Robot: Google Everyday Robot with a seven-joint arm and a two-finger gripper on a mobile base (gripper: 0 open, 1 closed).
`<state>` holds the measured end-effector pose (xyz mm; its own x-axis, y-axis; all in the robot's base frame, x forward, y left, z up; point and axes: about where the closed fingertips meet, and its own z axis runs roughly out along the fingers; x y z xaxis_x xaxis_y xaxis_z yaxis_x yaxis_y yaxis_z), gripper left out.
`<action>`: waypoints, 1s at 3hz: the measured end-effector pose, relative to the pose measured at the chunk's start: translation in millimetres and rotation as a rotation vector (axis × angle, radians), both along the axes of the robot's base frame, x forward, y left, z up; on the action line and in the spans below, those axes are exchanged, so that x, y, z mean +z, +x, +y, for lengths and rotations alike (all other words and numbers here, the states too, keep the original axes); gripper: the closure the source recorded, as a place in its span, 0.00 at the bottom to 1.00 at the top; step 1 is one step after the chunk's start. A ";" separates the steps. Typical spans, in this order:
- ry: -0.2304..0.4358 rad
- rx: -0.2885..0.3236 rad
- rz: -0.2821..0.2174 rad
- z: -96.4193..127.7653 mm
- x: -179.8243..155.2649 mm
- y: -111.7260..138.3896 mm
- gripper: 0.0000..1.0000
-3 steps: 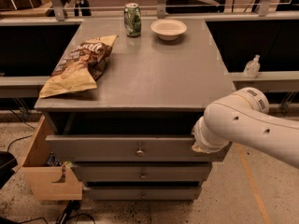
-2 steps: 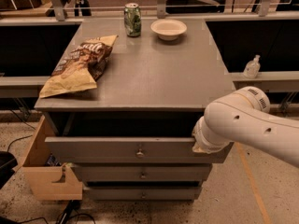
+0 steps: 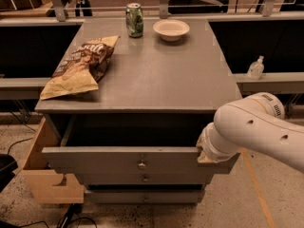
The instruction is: Open top drawer
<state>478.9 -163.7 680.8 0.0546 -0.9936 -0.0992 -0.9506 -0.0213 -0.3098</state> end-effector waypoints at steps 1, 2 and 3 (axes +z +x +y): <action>0.000 0.000 0.000 0.0 0.1 -0.1 1.00; 0.016 0.016 0.012 0.4 10.7 -23.1 1.00; 0.016 0.016 0.013 0.4 9.8 -23.2 1.00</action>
Offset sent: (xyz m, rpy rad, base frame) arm -0.1988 0.0013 0.0943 0.1360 0.1090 0.1352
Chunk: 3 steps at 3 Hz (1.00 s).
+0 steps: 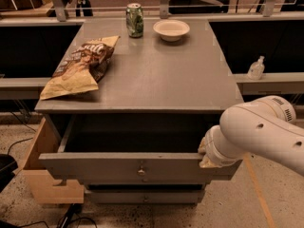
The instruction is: Open top drawer
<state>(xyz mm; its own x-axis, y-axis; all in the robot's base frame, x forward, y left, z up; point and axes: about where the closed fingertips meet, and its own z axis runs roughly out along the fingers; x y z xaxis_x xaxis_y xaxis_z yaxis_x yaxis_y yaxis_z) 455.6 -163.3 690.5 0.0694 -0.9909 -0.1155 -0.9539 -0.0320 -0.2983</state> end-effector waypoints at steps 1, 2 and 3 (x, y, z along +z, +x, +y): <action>0.012 0.019 -0.005 -0.6 15.7 -11.6 1.00; 0.012 0.019 -0.005 -0.6 15.8 -11.6 1.00; 0.022 0.040 -0.021 -4.0 41.3 -15.9 1.00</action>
Offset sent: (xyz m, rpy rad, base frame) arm -0.0695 -0.0206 0.1985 0.0869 -0.0905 0.1913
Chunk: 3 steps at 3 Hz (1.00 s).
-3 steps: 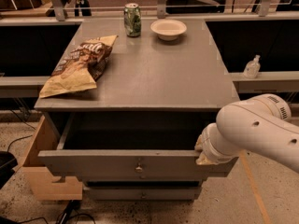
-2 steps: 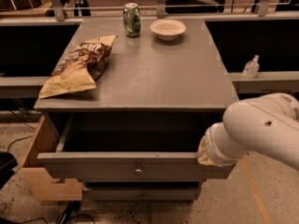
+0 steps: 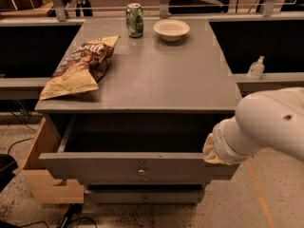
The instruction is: Open top drawer
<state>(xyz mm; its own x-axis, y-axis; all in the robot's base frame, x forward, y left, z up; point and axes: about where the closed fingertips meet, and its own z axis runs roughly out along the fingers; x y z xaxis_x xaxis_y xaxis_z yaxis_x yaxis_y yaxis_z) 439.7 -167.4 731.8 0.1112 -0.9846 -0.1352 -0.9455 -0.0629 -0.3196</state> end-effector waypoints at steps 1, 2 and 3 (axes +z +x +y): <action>0.029 0.053 -0.056 -11.2 72.3 -6.6 1.00; 0.035 0.089 -0.104 -14.8 114.9 -5.7 1.00; 0.035 0.129 -0.150 -13.9 119.4 -7.7 1.00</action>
Offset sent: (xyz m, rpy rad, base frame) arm -0.0040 -0.0206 0.1674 0.0415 -0.1654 0.1279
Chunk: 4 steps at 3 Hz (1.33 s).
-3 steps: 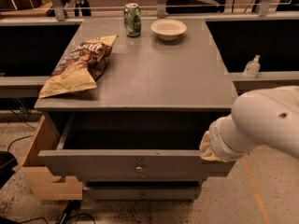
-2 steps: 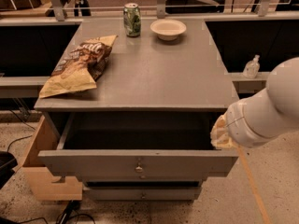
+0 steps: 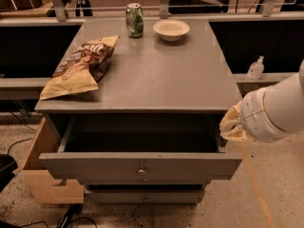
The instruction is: Open top drawer
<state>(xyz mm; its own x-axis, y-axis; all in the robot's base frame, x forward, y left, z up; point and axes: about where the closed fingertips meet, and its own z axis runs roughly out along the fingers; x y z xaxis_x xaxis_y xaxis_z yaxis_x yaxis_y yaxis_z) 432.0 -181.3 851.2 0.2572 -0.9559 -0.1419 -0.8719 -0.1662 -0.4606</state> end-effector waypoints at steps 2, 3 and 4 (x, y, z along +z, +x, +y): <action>0.028 0.054 -0.152 16.0 -58.7 42.8 1.00; 0.027 0.054 -0.152 16.0 -58.7 42.8 1.00; -0.010 0.048 -0.139 22.6 -65.9 46.6 1.00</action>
Offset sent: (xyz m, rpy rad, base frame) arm 0.0609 0.0236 -0.1038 0.0397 -0.1830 0.0769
